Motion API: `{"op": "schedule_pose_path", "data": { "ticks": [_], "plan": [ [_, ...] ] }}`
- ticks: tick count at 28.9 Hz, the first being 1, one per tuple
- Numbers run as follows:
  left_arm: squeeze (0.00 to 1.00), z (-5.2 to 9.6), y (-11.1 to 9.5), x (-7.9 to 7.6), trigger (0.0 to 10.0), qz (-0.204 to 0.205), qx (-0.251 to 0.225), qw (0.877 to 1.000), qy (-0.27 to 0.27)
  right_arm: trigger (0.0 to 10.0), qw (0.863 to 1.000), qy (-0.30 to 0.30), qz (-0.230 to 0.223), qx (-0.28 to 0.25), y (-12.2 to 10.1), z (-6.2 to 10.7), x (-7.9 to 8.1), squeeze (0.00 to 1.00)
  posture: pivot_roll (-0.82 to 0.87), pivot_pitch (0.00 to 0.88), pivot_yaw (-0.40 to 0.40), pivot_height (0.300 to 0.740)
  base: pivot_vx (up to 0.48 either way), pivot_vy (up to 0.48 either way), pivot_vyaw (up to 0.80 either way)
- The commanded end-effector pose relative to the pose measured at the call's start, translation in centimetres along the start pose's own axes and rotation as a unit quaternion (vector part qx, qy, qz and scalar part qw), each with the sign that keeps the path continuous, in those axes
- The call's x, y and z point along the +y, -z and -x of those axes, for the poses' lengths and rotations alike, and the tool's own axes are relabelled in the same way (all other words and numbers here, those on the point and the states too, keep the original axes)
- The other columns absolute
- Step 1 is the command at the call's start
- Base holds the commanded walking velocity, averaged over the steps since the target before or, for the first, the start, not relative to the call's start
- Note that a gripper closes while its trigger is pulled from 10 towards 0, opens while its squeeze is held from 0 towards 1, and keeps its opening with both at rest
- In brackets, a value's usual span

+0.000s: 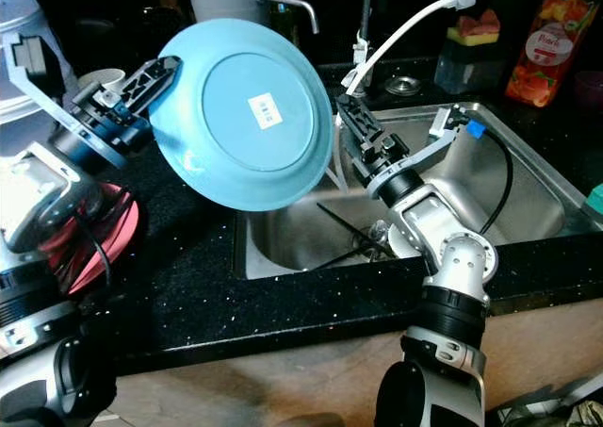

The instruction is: Kitchen organization

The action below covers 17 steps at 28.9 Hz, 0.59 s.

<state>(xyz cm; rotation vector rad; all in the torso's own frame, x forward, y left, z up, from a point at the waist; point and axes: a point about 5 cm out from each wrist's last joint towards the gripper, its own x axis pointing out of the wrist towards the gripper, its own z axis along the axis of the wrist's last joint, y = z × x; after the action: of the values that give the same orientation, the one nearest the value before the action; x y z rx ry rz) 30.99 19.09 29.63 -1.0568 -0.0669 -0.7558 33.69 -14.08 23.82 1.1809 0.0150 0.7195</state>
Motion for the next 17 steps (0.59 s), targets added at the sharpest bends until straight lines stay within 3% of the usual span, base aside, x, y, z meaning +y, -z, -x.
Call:
{"op": "schedule_pose_path", "data": {
  "ticks": [1, 2, 3, 8, 10, 17],
  "plan": [
    [0.0, 0.2, 0.0, 0.4, 0.0, 0.011, -0.006, 1.0, -0.01, 10.0, 0.999, -0.028, 0.004, 0.019, 0.5, 0.0, 0.8, 0.19, 0.03, 0.003, 0.032, 0.74, 0.0, 0.0, 0.0],
    [0.0, 0.2, 0.0, 0.4, 0.0, 0.011, -0.006, 1.0, -0.01, 10.0, 0.999, -0.028, 0.004, 0.019, 0.5, 0.0, 0.8, 0.19, 0.03, 0.003, 0.032, 0.74, 0.0, 0.0, 0.0],
    [0.0, 0.2, 0.0, 0.5, 0.0, 0.015, -0.007, 1.0, -0.011, 10.0, 0.999, -0.039, 0.008, 0.032, 0.9, 0.0, 1.1, 0.0, 0.03, 0.003, 0.031, 0.74, 0.0, 0.0, 0.0],
    [0.0, 0.0, 0.1, 0.4, 0.0, 0.028, -0.013, 1.0, -0.004, 10.0, 0.998, -0.024, 0.037, 0.048, 1.3, 0.0, 1.2, 0.0, 0.03, 0.0, 0.033, 0.74, 0.0, 0.0, 0.0],
    [0.0, 0.0, 0.1, 0.3, 0.0, 0.037, -0.016, 0.999, 0.008, 10.0, 0.996, 0.028, 0.079, 0.042, 0.9, -0.1, 0.1, 0.0, 0.03, 0.0, 0.032, 0.74, 0.0, 0.0, 0.0],
    [0.0, 0.0, 0.0, 0.2, 0.0, 0.052, -0.023, 0.998, 0.015, 10.0, 0.991, 0.067, 0.113, 0.037, 0.6, -0.1, -0.8, 0.0, 0.03, 0.0, 0.029, 0.74, 0.0, 0.0, 0.0]
  ]
}}
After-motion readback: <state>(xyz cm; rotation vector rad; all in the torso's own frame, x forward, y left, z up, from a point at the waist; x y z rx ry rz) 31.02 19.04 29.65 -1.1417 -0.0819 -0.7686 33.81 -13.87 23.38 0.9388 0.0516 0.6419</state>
